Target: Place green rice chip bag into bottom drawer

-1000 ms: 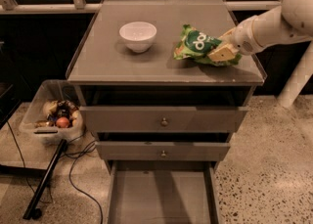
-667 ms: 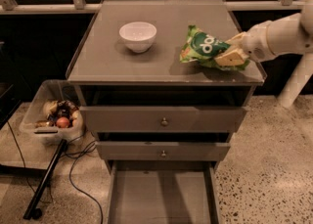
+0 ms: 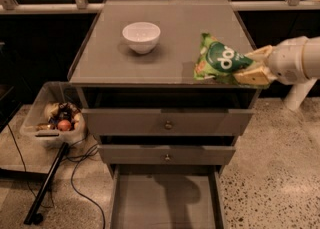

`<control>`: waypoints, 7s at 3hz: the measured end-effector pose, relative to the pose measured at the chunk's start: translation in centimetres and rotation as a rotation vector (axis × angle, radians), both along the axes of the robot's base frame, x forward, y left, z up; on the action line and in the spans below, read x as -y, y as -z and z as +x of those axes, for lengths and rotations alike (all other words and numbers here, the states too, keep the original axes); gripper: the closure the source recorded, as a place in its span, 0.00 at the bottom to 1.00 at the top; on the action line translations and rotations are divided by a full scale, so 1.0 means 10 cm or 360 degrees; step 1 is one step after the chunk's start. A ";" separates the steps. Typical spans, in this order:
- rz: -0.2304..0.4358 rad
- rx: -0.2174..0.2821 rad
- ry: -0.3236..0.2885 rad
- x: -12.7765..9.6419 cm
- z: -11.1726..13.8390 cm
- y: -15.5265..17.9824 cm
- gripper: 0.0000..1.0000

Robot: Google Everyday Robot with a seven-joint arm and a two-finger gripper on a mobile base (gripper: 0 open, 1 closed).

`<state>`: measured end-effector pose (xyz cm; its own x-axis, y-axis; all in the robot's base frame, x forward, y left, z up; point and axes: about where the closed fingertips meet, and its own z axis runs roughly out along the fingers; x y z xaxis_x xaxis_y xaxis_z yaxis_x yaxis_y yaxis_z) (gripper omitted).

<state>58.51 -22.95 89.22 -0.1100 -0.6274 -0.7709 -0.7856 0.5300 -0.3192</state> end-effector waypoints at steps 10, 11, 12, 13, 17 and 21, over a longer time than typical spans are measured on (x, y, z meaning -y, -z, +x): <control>-0.0090 -0.0479 0.0091 -0.76 -0.98 2.89 1.00; -0.0090 -0.0479 0.0091 -0.76 -0.98 2.89 1.00; -0.0097 -0.0572 0.0036 -0.96 -1.04 3.17 1.00; -0.0116 -0.0720 -0.0008 -1.20 -1.12 3.69 1.00; 0.0185 -0.0693 0.0105 -1.11 -1.15 5.21 1.00; 0.0167 -0.0768 0.0308 -0.79 -0.92 6.17 1.00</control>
Offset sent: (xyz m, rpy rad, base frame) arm -0.1543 -0.0147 -0.0144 0.0312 0.0044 -0.1695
